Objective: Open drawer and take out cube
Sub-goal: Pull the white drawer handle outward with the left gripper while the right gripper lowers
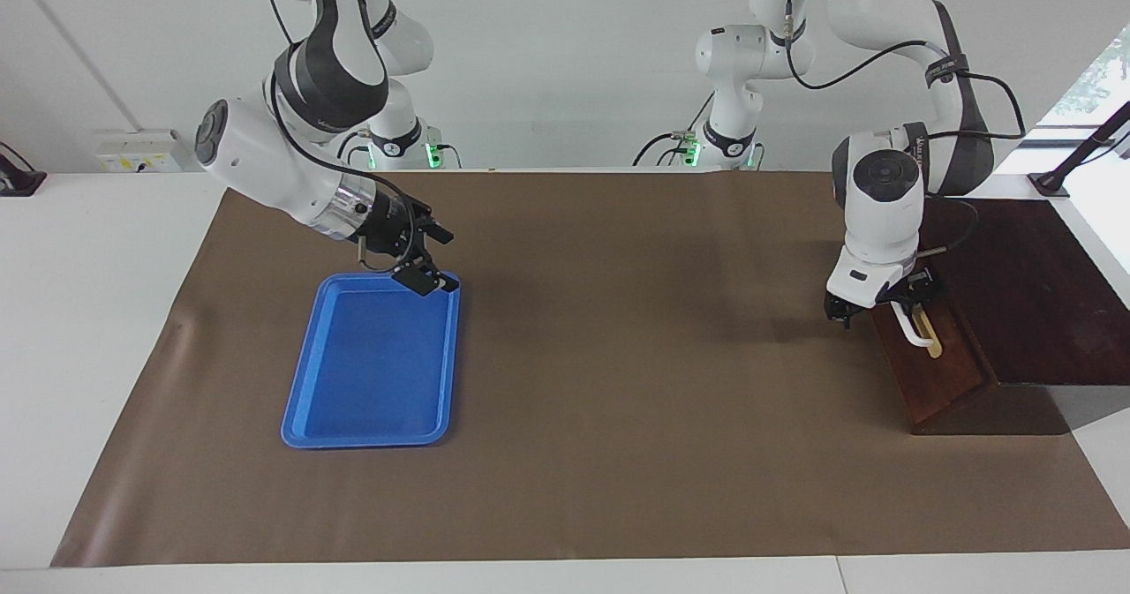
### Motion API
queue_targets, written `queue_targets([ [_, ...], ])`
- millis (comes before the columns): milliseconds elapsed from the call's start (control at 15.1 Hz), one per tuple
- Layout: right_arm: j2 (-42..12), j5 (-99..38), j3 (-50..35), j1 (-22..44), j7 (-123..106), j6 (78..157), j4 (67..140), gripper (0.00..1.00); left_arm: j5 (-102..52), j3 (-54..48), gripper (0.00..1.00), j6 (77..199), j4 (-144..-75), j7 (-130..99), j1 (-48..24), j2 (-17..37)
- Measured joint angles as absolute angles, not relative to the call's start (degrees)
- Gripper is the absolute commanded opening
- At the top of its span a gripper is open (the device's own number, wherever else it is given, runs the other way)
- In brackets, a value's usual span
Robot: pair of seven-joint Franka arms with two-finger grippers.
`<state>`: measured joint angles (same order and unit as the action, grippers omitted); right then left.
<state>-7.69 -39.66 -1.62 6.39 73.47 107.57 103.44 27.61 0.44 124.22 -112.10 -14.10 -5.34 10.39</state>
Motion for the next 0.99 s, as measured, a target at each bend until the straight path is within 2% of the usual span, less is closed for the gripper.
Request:
queue_targets([
  [993, -6.9, -42.4, -1.3, 6.9, 73.9, 107.1, 103.8, 1.0, 23.3, 0.4, 1.0, 124.0, -112.1, -17.9, -15.2, 10.3],
])
